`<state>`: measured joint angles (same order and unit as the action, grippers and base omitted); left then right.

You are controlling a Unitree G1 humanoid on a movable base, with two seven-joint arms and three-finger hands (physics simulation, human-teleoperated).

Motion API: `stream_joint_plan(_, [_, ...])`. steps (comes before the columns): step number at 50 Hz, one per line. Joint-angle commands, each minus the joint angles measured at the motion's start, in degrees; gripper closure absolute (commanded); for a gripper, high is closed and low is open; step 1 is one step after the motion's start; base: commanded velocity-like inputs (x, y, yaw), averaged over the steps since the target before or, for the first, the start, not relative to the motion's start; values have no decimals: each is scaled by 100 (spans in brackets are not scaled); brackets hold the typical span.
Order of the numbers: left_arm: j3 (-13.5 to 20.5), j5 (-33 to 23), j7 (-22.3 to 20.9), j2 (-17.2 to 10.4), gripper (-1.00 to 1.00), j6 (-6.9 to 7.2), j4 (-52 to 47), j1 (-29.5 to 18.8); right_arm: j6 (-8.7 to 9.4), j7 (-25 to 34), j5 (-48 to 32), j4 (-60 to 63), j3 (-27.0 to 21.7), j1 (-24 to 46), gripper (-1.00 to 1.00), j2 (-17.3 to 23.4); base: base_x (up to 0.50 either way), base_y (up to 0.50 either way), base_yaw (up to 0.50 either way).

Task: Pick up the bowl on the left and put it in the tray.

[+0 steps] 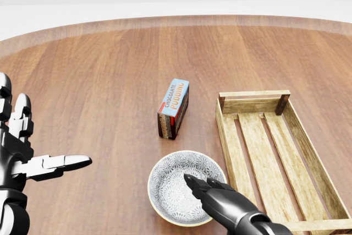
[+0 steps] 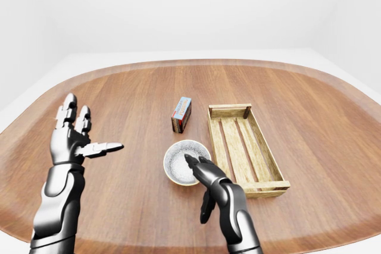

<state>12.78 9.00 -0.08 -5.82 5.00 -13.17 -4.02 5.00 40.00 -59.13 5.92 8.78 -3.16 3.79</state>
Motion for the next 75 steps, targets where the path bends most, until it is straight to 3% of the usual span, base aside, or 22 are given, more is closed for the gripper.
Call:
stream_joint_plan(1, [-4,6,3,1,-100,0,61,6,0,0,-247,-274,20,172,-100,-13,0,0,0])
stream_joint_plan(18, [-12,29,22,-1,-100,0,108,-29,0,0,-637,-469,15,455,-100,-91,0,0,0])
stream_joint_plan(75, [-47,44,57,-12,-100,0,362,-72,0,0,-586,-2184,116,1417,-100,-314,0,0,0])
